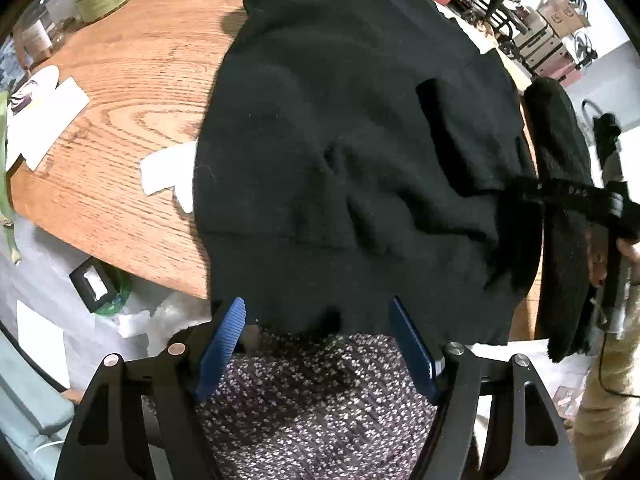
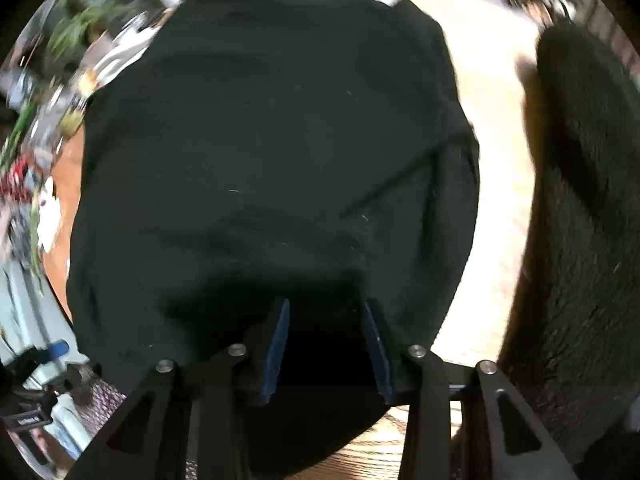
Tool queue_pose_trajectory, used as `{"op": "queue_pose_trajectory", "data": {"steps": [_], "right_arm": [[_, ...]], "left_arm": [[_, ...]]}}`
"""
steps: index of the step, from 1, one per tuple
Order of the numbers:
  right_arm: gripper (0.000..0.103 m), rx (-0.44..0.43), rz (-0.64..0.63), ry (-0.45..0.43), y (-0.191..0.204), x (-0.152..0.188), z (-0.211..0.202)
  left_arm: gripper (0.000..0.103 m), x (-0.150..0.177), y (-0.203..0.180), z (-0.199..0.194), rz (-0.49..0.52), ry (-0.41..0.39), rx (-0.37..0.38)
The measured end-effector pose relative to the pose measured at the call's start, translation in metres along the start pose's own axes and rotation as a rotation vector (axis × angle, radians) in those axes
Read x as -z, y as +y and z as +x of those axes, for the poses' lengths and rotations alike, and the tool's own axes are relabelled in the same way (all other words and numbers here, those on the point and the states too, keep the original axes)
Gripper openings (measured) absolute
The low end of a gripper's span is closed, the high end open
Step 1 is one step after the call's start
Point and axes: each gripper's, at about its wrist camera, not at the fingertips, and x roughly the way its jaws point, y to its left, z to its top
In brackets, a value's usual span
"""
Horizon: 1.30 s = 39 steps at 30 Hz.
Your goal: Fold clothes
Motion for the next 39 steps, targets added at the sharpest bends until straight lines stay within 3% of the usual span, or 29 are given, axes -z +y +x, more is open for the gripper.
{"op": "queue_pose_trajectory", "data": {"steps": [3,4,5,6,11,15,17,19,20,21,23,26,28,32,33,34,36,39], "right_arm": [[0.039,-0.042,0.035,0.018,-0.011,0.0,0.008],[0.031,-0.041,0.031,0.017,-0.012,0.001,0.008],[0.015,-0.028,0.015,0.008,-0.01,0.001,0.005],[0.011,-0.026,0.0,-0.001,-0.008,0.003,0.001],[0.008,-0.133,-0.104,-0.095,0.022,0.015,-0.044],[0.008,-0.239,-0.275,-0.136,0.081,0.034,-0.074],[0.008,-0.325,-0.391,-0.116,0.116,0.054,-0.082],[0.015,-0.43,-0.511,-0.067,0.148,0.076,-0.085],[0.036,-0.467,-0.549,-0.04,0.158,0.087,-0.087],[0.046,-0.499,-0.58,-0.016,0.165,0.097,-0.089],[0.051,-0.527,-0.588,-0.005,0.156,0.106,-0.099],[0.058,-0.466,-0.513,-0.053,0.122,0.095,-0.106],[0.058,-0.336,-0.397,-0.081,0.087,0.077,-0.099],[0.056,-0.096,-0.147,-0.105,0.003,0.048,-0.085],[0.055,-0.068,-0.102,-0.115,-0.016,0.043,-0.083],[0.054,-0.041,-0.057,-0.124,-0.035,0.038,-0.082],[0.053,-0.003,0.012,-0.13,-0.064,0.031,-0.078],[0.052,-0.006,0.055,-0.127,-0.091,0.024,-0.077]], "left_arm": [[0.074,-0.001,-0.003,-0.003,0.007,-0.005,0.015],[0.074,0.0,-0.004,-0.004,0.01,-0.003,0.018],[0.074,0.0,-0.004,-0.005,0.012,-0.002,0.018],[0.074,0.001,-0.004,-0.006,0.012,-0.002,0.018],[0.074,-0.004,0.003,-0.011,-0.019,0.0,0.028],[0.074,-0.009,0.015,-0.021,-0.061,-0.022,0.029],[0.074,-0.009,0.024,-0.028,-0.087,-0.036,0.019],[0.074,-0.008,0.027,-0.028,-0.12,-0.046,0.001],[0.074,-0.007,0.024,-0.026,-0.139,-0.049,-0.011],[0.074,-0.006,0.021,-0.024,-0.158,-0.052,-0.024],[0.074,-0.004,0.025,-0.024,-0.177,-0.057,-0.013],[0.074,0.004,0.022,-0.039,-0.166,-0.089,0.027],[0.074,0.004,0.015,-0.057,-0.136,-0.113,0.054],[0.074,-0.012,-0.01,-0.045,-0.068,-0.1,0.045],[0.07,-0.017,-0.017,-0.041,-0.051,-0.092,0.04],[0.057,-0.022,-0.023,-0.037,-0.034,-0.085,0.035],[0.042,-0.03,-0.031,-0.023,-0.019,-0.061,0.009],[0.035,-0.038,-0.045,-0.001,0.008,-0.02,-0.019]]}}
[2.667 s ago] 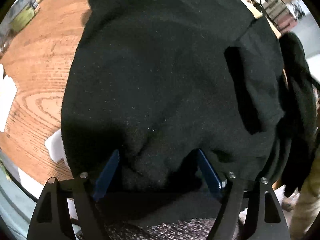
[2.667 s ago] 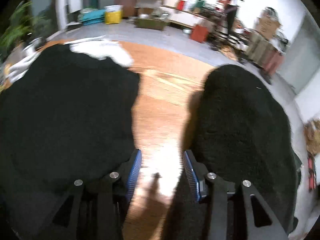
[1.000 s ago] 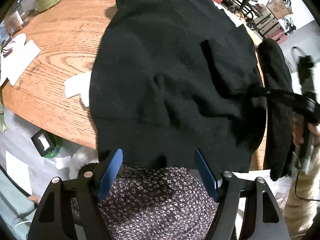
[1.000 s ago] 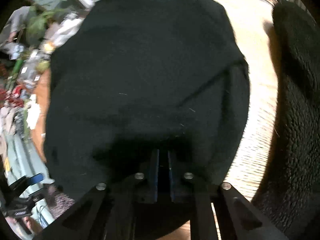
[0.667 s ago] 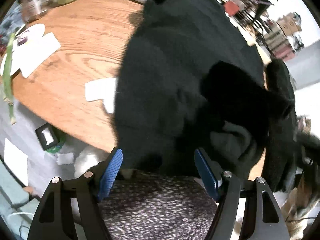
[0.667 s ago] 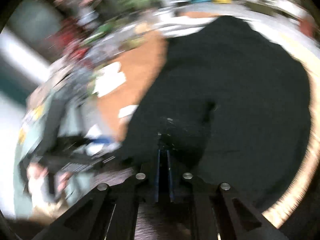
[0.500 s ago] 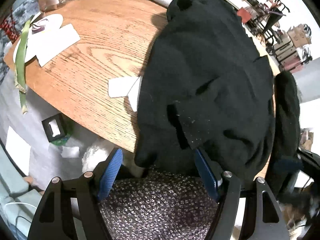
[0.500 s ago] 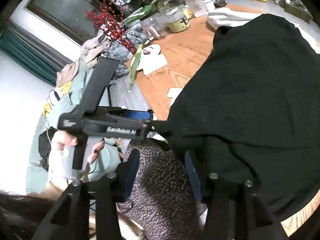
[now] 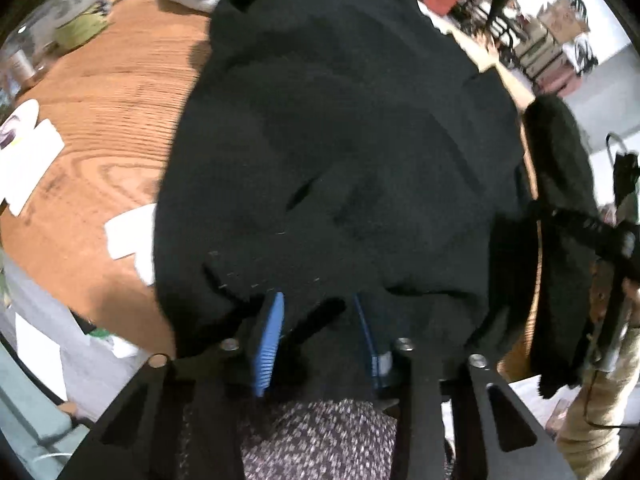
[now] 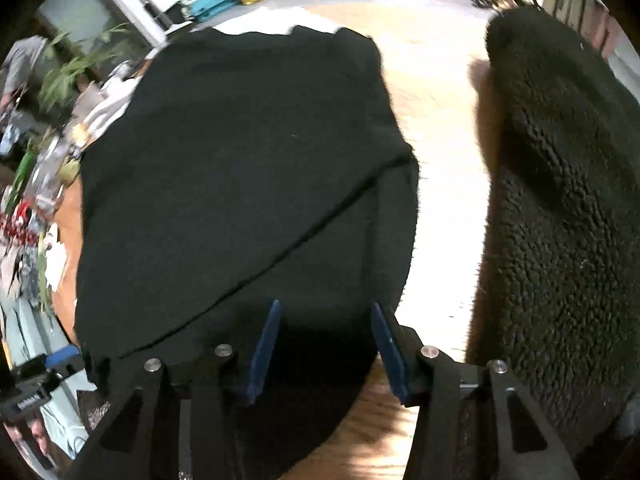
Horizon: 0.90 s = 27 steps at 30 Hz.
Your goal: Fold clothes
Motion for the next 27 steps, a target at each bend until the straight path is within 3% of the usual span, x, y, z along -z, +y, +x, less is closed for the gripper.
{"op": "queue_pose_trajectory", "data": {"steps": [5,10,15,21,24,26,27], "right_arm": [[0.051,0.022,0.011,-0.033,-0.023,-0.012,0.0],[0.049,-0.039,-0.011,-0.024,-0.027,-0.013,0.001],[0.048,0.018,0.059,-0.034,-0.048,-0.017,0.004],[0.025,0.178,0.063,-0.082,-0.086,-0.023,-0.008],[0.026,0.215,0.072,-0.073,-0.092,-0.024,-0.013],[0.039,0.223,0.055,-0.041,-0.087,-0.018,-0.02],[0.04,0.211,0.035,-0.031,-0.082,-0.015,-0.024]], "left_arm": [[0.035,-0.004,-0.009,0.019,0.01,0.033,-0.033],[0.035,0.003,-0.012,0.016,0.021,0.051,-0.036],[0.035,0.014,-0.01,0.011,0.024,0.065,-0.047],[0.035,0.03,0.004,0.007,0.001,0.069,-0.056],[0.035,0.035,0.016,-0.003,-0.031,0.057,-0.03],[0.035,0.034,0.024,-0.015,-0.05,0.037,0.0],[0.035,0.031,0.031,-0.022,-0.068,0.013,0.005]]}}
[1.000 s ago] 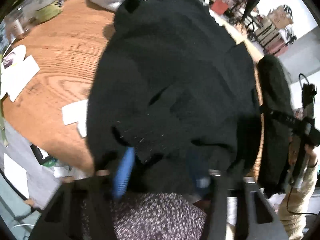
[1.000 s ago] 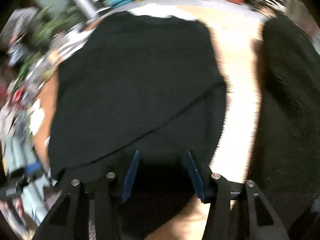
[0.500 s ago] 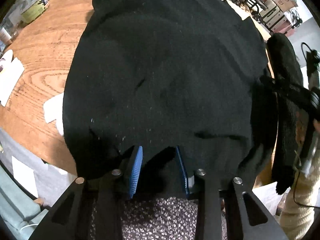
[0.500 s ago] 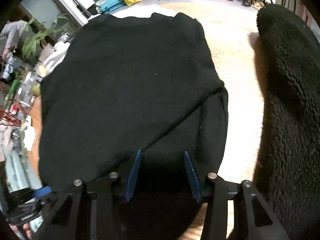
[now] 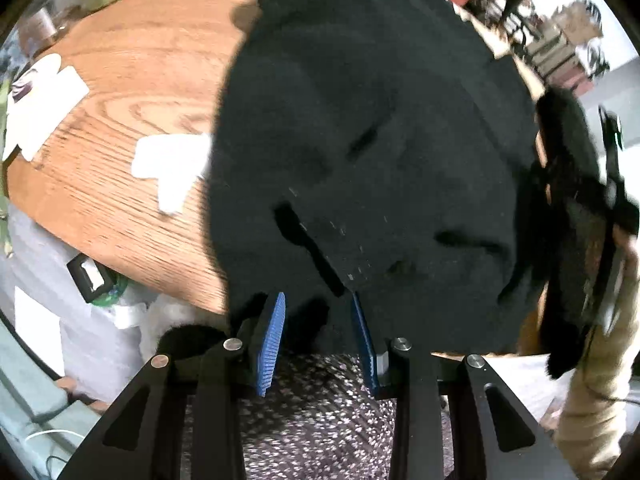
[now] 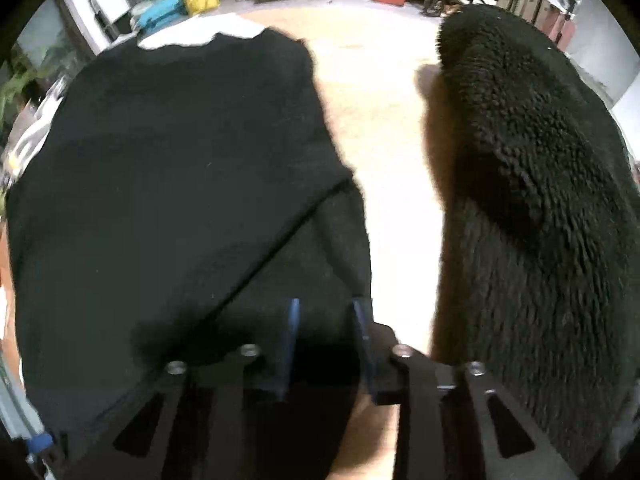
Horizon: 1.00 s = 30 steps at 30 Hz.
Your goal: Fold clothes
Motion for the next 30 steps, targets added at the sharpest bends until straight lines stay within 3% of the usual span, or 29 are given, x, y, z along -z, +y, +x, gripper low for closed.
{"op": "queue_pose_trajectory", "data": {"steps": [3,7,11,13,16,20,27,30], "right_arm": [[0.044,-0.079,-0.148,-0.031,0.024,0.013,-0.026],[0.049,-0.046,-0.318,-0.097,0.061,0.016,-0.052],[0.049,-0.042,-0.436,-0.129,0.105,0.008,-0.063],[0.049,-0.022,-0.506,-0.181,0.145,0.007,-0.068],[0.049,-0.027,-0.62,-0.256,0.234,-0.012,-0.072],[0.069,-0.02,-0.779,-0.313,0.342,-0.051,-0.068],[0.064,0.14,-0.934,-0.241,0.443,-0.072,-0.014],[0.048,0.206,-0.977,-0.24,0.467,-0.075,0.011]], "left_arm": [[0.037,-0.013,0.018,-0.016,-0.081,-0.058,0.009],[0.063,-0.042,0.042,-0.008,-0.227,-0.104,0.022],[0.063,-0.061,0.058,0.001,-0.321,-0.136,0.071],[0.063,-0.068,0.064,0.006,-0.334,-0.14,0.105],[0.063,-0.074,0.07,0.005,-0.292,-0.128,0.081],[0.063,-0.079,0.091,0.009,-0.285,-0.097,0.106],[0.063,-0.094,0.116,0.006,-0.275,-0.073,0.074],[0.063,-0.104,0.12,0.006,-0.301,-0.074,0.106]]}}
